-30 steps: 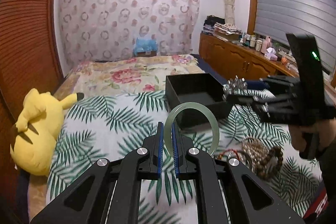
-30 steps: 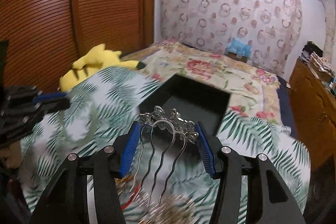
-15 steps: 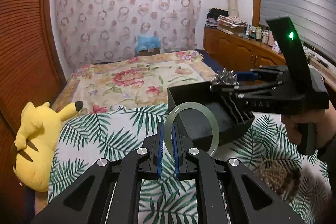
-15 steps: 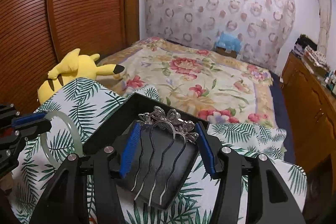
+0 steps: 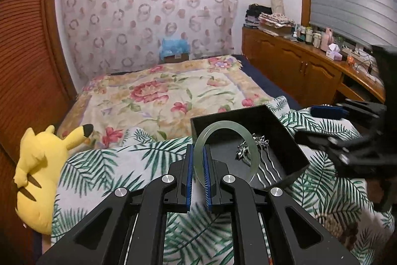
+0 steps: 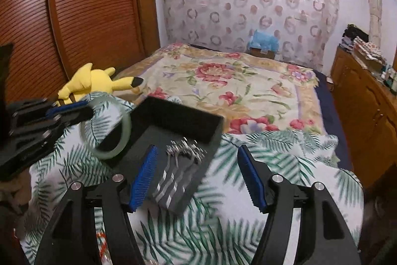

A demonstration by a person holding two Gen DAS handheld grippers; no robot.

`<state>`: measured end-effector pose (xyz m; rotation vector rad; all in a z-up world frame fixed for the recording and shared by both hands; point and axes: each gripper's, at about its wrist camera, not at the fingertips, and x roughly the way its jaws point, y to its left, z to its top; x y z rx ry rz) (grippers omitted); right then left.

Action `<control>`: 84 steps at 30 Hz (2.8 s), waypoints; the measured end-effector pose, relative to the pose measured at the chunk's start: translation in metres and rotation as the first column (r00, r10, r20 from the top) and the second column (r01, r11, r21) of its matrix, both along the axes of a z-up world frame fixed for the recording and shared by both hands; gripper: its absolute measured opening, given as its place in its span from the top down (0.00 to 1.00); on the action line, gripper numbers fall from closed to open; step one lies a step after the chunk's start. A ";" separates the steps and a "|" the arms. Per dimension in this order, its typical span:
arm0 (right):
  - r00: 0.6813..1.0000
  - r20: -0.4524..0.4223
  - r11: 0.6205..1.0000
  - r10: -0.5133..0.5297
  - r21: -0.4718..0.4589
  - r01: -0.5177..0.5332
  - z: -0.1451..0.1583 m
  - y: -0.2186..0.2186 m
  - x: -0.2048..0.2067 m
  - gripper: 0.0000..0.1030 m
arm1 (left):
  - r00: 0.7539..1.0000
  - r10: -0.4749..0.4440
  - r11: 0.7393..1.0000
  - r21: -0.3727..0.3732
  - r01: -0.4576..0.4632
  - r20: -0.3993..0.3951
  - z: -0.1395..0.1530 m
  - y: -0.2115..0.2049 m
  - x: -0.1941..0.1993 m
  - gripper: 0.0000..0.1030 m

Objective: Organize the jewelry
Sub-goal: 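Lower the jade bangle into the black box and open the left tool, then grasp the red string bracelet with the left tool while the right tool reaches the wooden bead bracelet, then grasp the brown wooden bead bracelet with the right tool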

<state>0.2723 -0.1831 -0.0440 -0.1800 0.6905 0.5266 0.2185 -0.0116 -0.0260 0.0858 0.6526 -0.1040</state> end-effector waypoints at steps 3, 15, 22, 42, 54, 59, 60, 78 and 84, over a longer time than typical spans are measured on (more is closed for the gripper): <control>1.000 0.001 1.000 0.000 0.002 0.000 -0.001 -0.010 -0.013 0.33 | 1.000 -0.005 1.000 0.004 0.005 -0.020 -0.005 -0.008 0.010 0.93; 0.999 -0.032 0.999 -0.020 0.040 0.021 -0.018 -0.049 -0.048 0.33 | 0.996 -0.071 0.997 0.028 0.073 -0.056 -0.009 -0.036 0.007 0.86; 0.999 -0.031 0.998 -0.010 0.060 0.012 -0.023 -0.060 -0.083 0.33 | 0.992 -0.115 0.993 0.004 0.115 -0.043 -0.004 -0.037 -0.030 0.78; 0.995 -0.089 0.998 0.036 -0.052 -0.041 -0.062 -0.061 -0.151 0.55 | 0.964 -0.200 0.979 -0.086 0.187 -0.178 -0.054 -0.022 -0.101 0.77; 0.992 -0.121 0.994 0.034 -0.102 -0.047 -0.077 -0.060 -0.149 0.57 | 0.942 -0.232 0.973 -0.064 0.223 -0.243 -0.068 -0.033 -0.090 0.80; 0.992 -0.118 0.993 0.033 -0.108 -0.045 -0.078 -0.060 -0.149 0.57 | 0.934 -0.237 0.971 -0.060 0.229 -0.268 -0.071 -0.035 -0.080 0.81; 0.993 -0.115 0.993 0.032 -0.113 -0.045 -0.078 -0.059 -0.149 0.57 | 0.934 -0.239 0.971 -0.054 0.233 -0.267 -0.072 -0.037 -0.079 0.81; 0.993 -0.115 0.993 0.031 -0.111 -0.043 -0.078 -0.060 -0.149 0.58 | 0.981 -0.183 0.982 -0.068 0.178 -0.064 -0.020 -0.029 -0.123 0.94; 0.993 -0.115 0.993 0.031 -0.111 -0.043 -0.078 -0.060 -0.148 0.58 | 0.986 -0.167 0.982 -0.090 0.167 0.006 0.000 -0.024 -0.144 0.94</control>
